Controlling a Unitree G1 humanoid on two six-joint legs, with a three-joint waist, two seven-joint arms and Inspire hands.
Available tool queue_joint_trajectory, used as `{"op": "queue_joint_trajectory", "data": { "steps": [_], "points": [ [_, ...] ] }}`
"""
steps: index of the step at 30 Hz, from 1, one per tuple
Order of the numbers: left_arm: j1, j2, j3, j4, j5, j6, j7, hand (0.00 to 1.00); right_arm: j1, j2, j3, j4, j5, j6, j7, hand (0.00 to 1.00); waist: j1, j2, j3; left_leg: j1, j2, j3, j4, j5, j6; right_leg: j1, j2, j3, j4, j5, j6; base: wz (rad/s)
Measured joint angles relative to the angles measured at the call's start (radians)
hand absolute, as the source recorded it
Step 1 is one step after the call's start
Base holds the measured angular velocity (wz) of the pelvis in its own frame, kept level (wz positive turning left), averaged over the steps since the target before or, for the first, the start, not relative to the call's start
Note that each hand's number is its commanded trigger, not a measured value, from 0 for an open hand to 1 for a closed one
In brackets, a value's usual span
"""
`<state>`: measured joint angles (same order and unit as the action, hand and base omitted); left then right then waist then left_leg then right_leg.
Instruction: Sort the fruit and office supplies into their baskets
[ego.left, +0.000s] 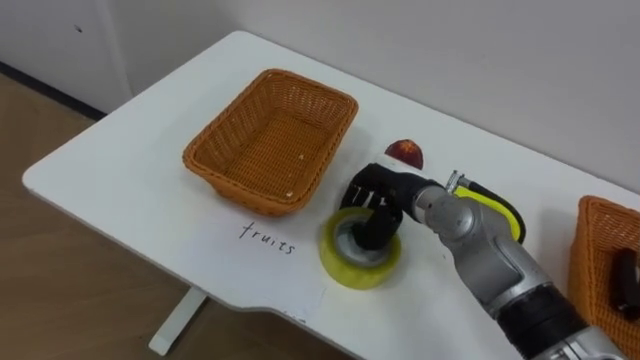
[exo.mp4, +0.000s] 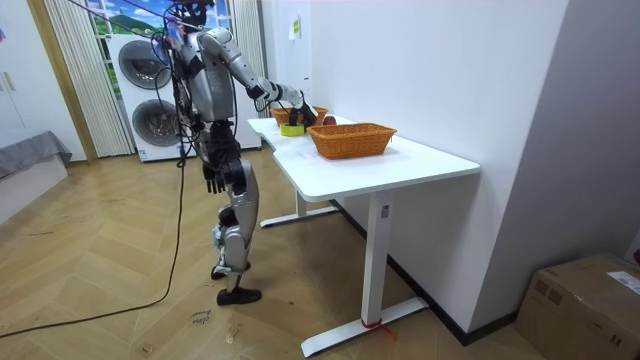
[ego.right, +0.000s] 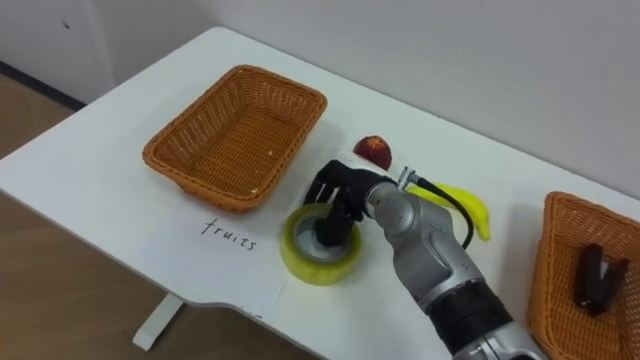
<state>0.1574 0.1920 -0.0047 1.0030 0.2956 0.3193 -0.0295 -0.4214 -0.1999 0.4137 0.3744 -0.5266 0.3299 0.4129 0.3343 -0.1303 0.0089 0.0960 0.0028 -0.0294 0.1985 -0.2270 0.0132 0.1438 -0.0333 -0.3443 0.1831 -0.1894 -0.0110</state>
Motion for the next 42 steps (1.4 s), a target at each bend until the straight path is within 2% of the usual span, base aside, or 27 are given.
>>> {"op": "queue_joint_trajectory", "data": {
  "steps": [3,6,13,18,21,22,23,27,29,32,35,42],
  "points": [
    [0.0,0.001,0.0,0.002,-0.001,0.001,0.0,0.0,0.0,0.0,0.002,-0.007,0.0,0.001,0.003,1.0,-0.001,0.0,-0.0001,0.0,0.0,0.002,0.0,0.0,0.0,-0.001,0.001,0.0,0.0,0.0,0.0,0.0],
    [0.0,0.0,-0.001,0.0,-0.001,0.001,0.0,0.0,0.001,-0.001,0.003,-0.027,0.001,0.021,0.007,1.0,-0.002,0.0,-0.0001,-0.002,0.0,0.002,0.0,0.0,0.0,-0.003,0.001,-0.001,0.0,0.0,0.0,0.0],
    [0.0,0.005,0.001,0.005,-0.001,-0.001,0.024,0.0,0.006,-0.008,-0.001,-0.074,0.011,0.03,0.037,1.0,-0.009,-0.009,-0.0066,-0.014,-0.001,0.006,0.006,0.0,0.0,-0.018,0.003,0.016,0.0,0.0,0.0,0.0],
    [0.002,-0.004,0.022,0.034,-0.006,-0.015,0.029,0.0,0.034,-0.016,-0.013,-0.149,0.023,0.029,0.086,1.0,-0.047,-0.003,-0.0023,-0.016,0.001,0.018,0.008,0.001,0.0,-0.025,-0.001,0.028,-0.004,0.0,0.0,-0.05],
    [-0.008,-0.002,0.042,0.077,-0.012,-0.034,0.028,0.0,0.069,-0.05,-0.023,-0.234,0.067,0.02,0.107,1.0,-0.075,0.005,0.0029,-0.021,0.001,0.023,0.007,0.001,0.001,-0.024,-0.002,0.04,-0.012,0.001,0.001,-0.08],
    [-0.003,-0.001,0.042,0.078,-0.012,-0.044,0.032,0.0,0.084,-0.075,-0.028,-0.277,0.099,0.017,0.113,1.0,-0.087,0.005,0.0034,-0.02,0.001,0.026,0.006,0.001,0.001,-0.024,-0.001,0.042,-0.012,0.001,0.002,-0.06],
    [0.002,-0.001,0.043,0.078,-0.012,-0.055,0.043,0.0,0.109,-0.089,-0.058,-0.318,0.13,0.008,0.118,1.0,-0.102,0.008,0.0049,-0.016,0.001,0.032,0.005,0.001,0.001,-0.026,-0.001,0.049,-0.012,0.001,0.002,-0.06],
    [0.03,-0.009,0.046,0.082,-0.01,-0.084,0.067,0.0,0.181,-0.091,-0.165,-0.446,0.173,-0.007,0.113,1.0,-0.133,0.011,0.0017,-0.011,0.003,0.055,0.006,0.001,0.0,-0.026,0.001,0.07,-0.012,0.001,0.001,-0.17],
    [0.044,-0.018,0.073,0.082,-0.009,-0.09,0.069,0.0,0.215,-0.099,-0.219,-0.507,0.158,-0.022,0.099,1.0,-0.166,0.014,-0.0041,-0.009,0.002,0.056,0.005,0.001,0.0,-0.027,0.001,0.073,-0.011,0.001,0.001,0.0],
    [0.054,-0.019,0.082,0.079,-0.01,-0.103,0.083,0.0,0.219,-0.103,-0.273,-0.522,0.155,-0.035,0.065,1.0,-0.19,0.017,-0.0042,-0.002,0.003,0.06,0.003,0.001,0.0,-0.024,0.004,0.086,-0.01,0.002,0.001,-0.09],
    [0.06,-0.018,0.082,0.078,-0.013,-0.113,0.095,0.0,0.227,-0.111,-0.312,-0.532,0.166,-0.035,0.034,1.0,-0.205,0.022,-0.0086,0.005,0.006,0.078,-0.003,0.0,0.0,-0.026,0.009,0.095,-0.003,0.004,0.0,-0.12],
    [0.09,-0.028,0.105,0.078,-0.018,-0.129,0.103,0.0,0.246,-0.107,-0.404,-0.588,0.177,-0.049,-0.031,1.0,-0.219,0.024,-0.0101,0.019,0.008,0.09,-0.011,0.0,0.001,-0.025,0.008,0.098,0.006,0.004,0.0,-0.05]
  ]
}}
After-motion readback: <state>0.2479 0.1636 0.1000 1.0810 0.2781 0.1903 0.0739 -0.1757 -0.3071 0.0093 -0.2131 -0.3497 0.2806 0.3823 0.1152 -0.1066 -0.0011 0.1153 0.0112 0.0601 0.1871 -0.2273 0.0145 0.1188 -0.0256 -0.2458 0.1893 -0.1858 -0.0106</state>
